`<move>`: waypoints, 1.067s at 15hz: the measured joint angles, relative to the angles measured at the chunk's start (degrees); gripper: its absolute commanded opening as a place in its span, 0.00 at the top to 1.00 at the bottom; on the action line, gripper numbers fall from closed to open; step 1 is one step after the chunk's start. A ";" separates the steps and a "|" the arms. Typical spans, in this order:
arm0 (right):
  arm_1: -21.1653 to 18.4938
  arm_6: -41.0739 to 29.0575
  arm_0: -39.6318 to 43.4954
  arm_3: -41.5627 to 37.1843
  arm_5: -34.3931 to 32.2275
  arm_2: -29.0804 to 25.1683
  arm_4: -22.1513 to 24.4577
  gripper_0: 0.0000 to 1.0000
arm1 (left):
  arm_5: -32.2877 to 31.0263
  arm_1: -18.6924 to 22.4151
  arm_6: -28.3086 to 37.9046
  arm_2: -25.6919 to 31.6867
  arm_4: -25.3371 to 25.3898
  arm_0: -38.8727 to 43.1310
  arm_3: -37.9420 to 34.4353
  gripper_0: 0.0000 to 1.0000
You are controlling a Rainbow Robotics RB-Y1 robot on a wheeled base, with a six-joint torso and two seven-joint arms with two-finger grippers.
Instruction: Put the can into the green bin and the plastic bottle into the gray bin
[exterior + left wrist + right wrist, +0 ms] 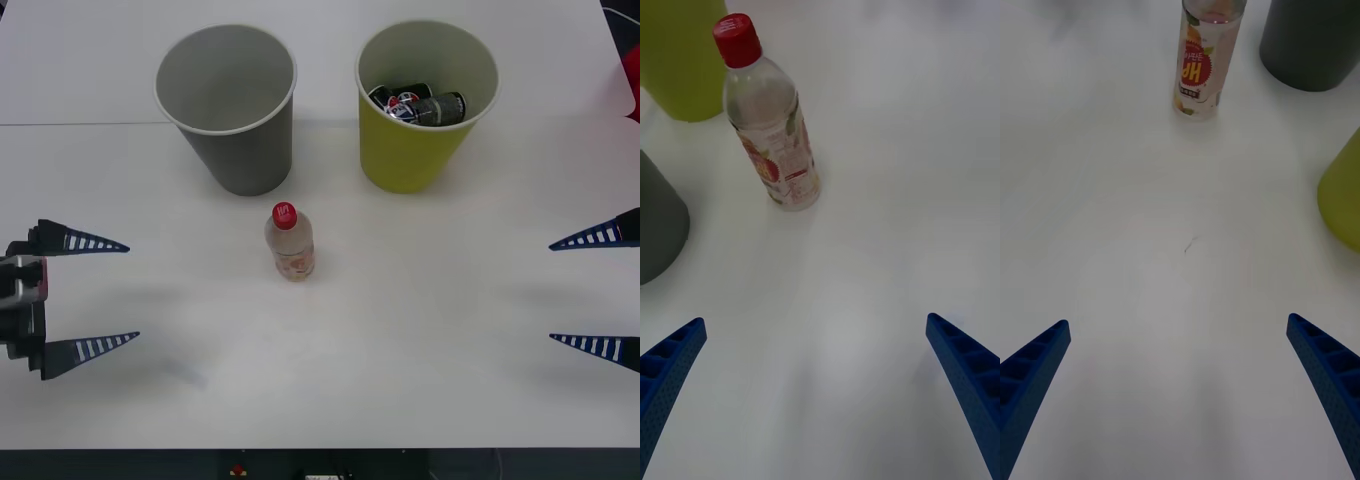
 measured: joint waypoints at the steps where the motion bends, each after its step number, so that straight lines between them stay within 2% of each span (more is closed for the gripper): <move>1: 0.00 0.00 0.00 0.00 0.00 0.00 0.00 0.00 | 0.39 -0.03 -0.10 -1.49 2.34 -0.48 1.47 0.00; 4: 0.00 0.00 0.00 0.00 0.00 0.00 0.00 0.00 | 1.14 -0.78 -0.88 -6.83 9.54 -2.93 6.76 0.00; 6: 0.00 0.00 0.00 0.00 0.00 0.00 0.00 0.00 | 1.22 -2.73 -1.41 -8.98 12.15 -4.94 10.14 0.00; 10: 0.00 0.00 0.00 0.00 0.00 0.00 0.00 0.00 | 1.35 -7.68 -1.09 -9.98 12.61 -7.27 12.73 0.00; 16: 0.00 0.00 0.00 0.00 0.00 0.00 0.00 0.00 | 1.95 -15.14 -1.40 -17.49 13.25 -15.33 20.52 0.00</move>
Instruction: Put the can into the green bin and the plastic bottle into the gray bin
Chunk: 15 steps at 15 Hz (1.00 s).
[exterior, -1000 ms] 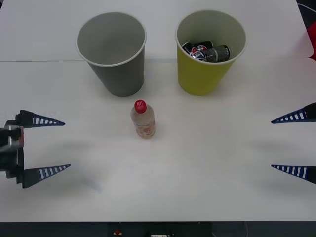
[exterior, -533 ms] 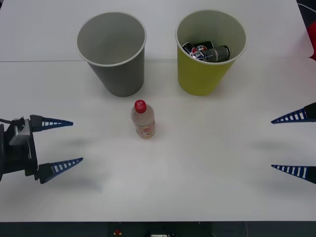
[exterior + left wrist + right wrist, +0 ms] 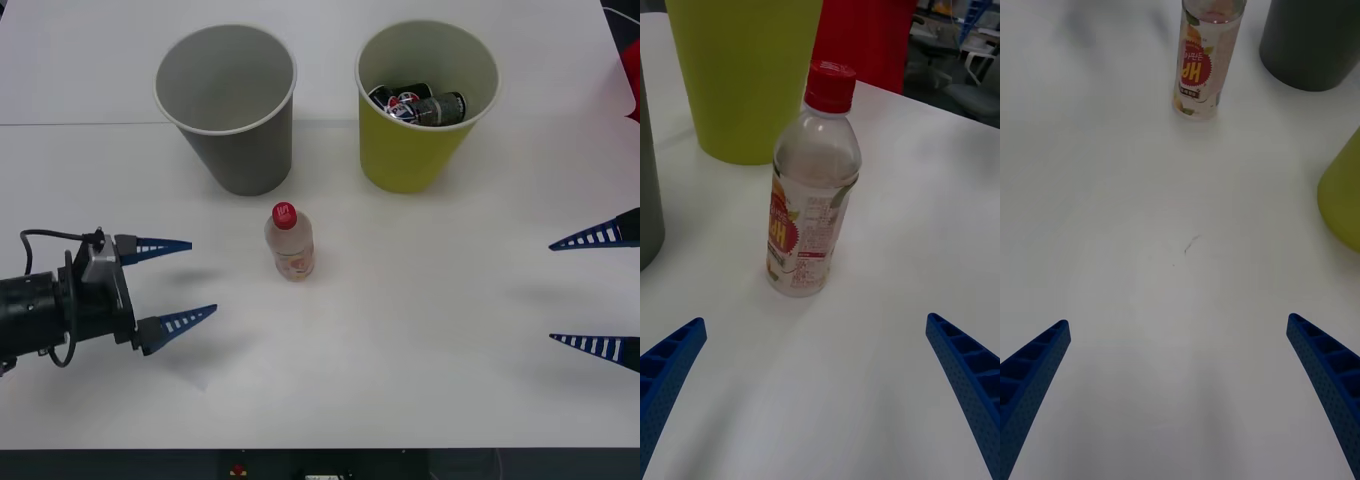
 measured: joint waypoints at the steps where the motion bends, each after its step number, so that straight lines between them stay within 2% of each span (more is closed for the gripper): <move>1: 0.00 0.00 0.00 0.00 0.00 0.00 0.00 0.00 | -0.05 -0.90 -0.12 -1.32 0.61 -1.68 1.60 0.00; 4: 0.00 -0.01 0.00 0.00 0.00 0.00 0.00 0.00 | -0.24 -3.32 -0.89 -5.63 2.97 -6.62 7.13 0.00; 10: 0.00 -0.01 0.00 0.00 0.00 0.00 0.00 0.00 | -0.08 -8.43 -3.96 -11.48 4.35 -15.41 16.13 0.00; 15: 0.00 0.00 0.00 0.00 0.00 0.00 0.00 0.00 | 0.93 -12.13 -6.92 -12.50 0.83 -19.83 19.28 0.00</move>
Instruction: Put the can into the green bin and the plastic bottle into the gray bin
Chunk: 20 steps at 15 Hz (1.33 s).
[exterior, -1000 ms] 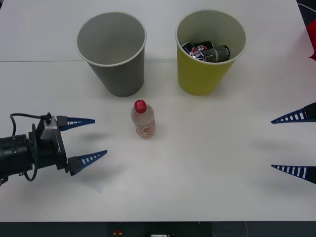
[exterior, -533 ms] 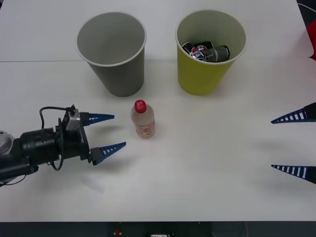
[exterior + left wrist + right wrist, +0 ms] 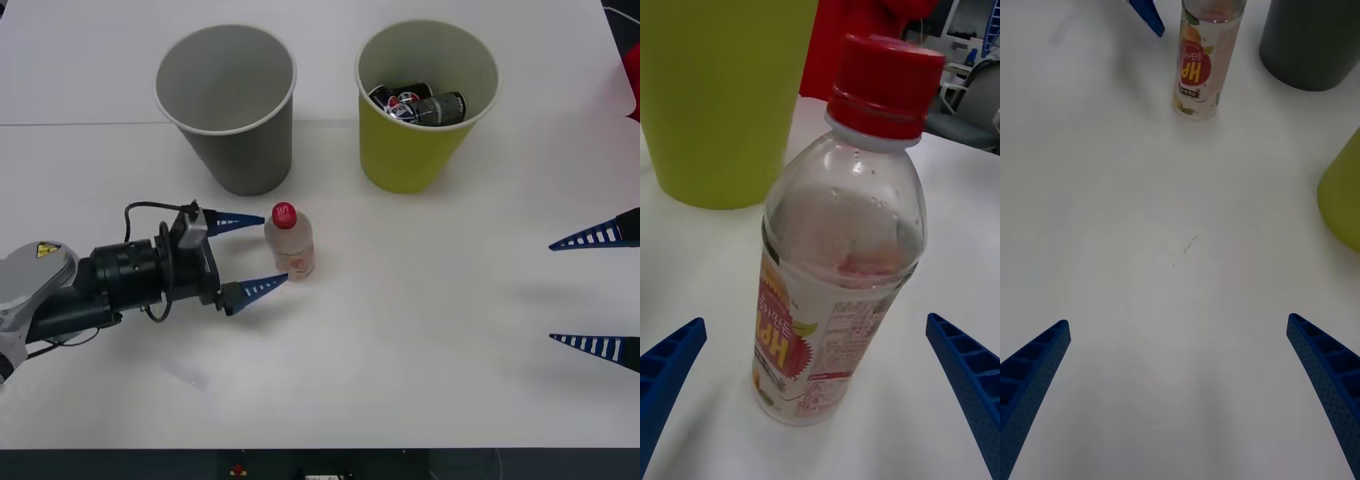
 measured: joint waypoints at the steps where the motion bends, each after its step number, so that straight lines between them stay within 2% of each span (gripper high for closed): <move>1: 0.00 0.00 0.00 0.00 0.00 0.00 0.00 0.00 | 0.06 -0.91 -0.22 -0.41 -0.29 -1.03 1.37 0.00; 9: 0.00 0.00 0.00 0.00 0.00 0.00 0.00 0.00 | 6.12 -4.87 -1.46 -5.53 -0.13 -4.94 3.50 0.00; 10: 0.00 0.00 0.00 0.00 0.00 0.00 0.00 0.00 | 6.42 -5.06 -1.43 -5.53 -0.16 -4.96 3.50 0.17; 11: 0.00 0.00 0.00 0.00 0.00 0.00 0.00 0.00 | 6.51 -5.08 -1.45 -5.53 -0.24 -4.96 3.50 0.85; 12: 0.00 0.00 0.00 0.00 0.00 0.00 0.00 0.00 | 6.52 -5.08 -1.49 -5.53 -0.41 -4.95 3.50 1.00; 20: 0.00 -0.01 0.00 0.00 0.00 0.00 0.00 0.00 | 4.10 -5.03 -0.64 -5.51 -0.67 -4.80 3.50 1.00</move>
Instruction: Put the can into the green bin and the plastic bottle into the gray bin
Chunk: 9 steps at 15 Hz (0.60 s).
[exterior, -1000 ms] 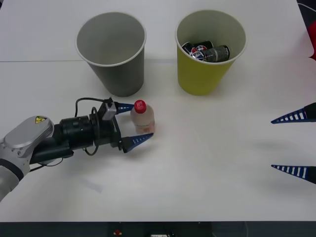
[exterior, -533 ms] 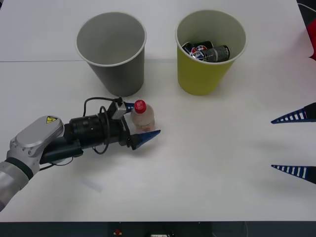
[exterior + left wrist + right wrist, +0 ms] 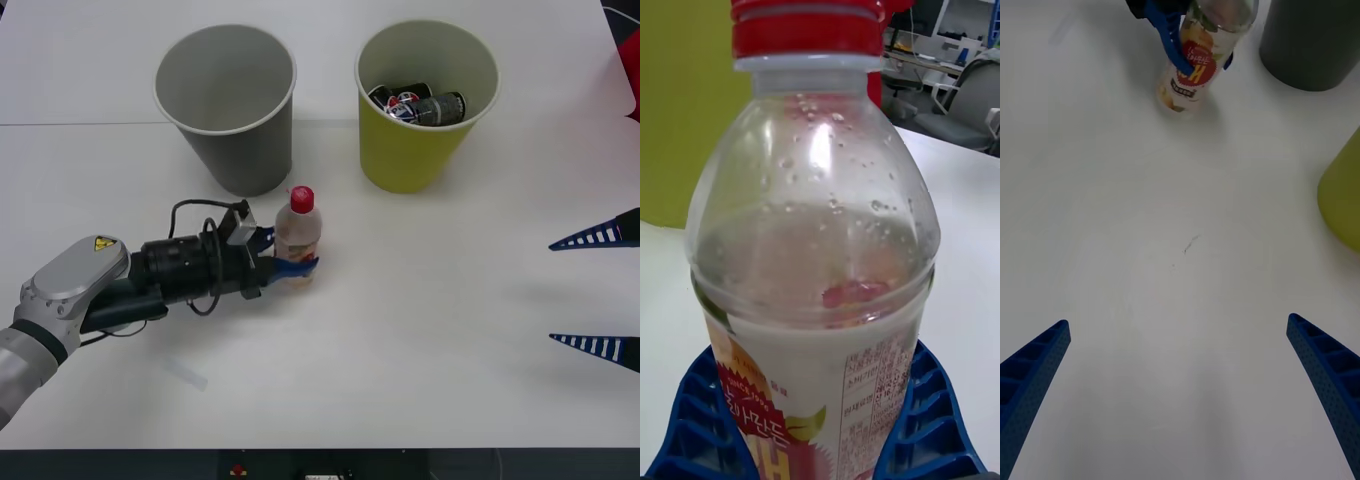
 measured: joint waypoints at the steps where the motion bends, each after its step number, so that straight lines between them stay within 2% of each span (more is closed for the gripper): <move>1: 0.00 0.00 0.00 0.00 0.00 0.00 0.00 0.00 | -0.97 0.20 0.38 0.02 0.00 0.00 -0.02 1.00; 3: 0.00 0.00 0.00 0.00 0.00 0.00 0.00 0.00 | -2.30 1.26 1.93 0.19 0.03 0.46 -1.31 1.00; 5: 0.00 0.01 0.00 0.00 0.00 0.00 0.00 0.00 | -2.40 3.78 7.54 1.65 -1.87 3.47 -7.10 1.00; 9: 0.00 0.00 0.00 0.00 0.00 0.00 0.00 0.00 | -2.34 7.02 24.89 10.06 -15.51 11.60 -24.06 1.00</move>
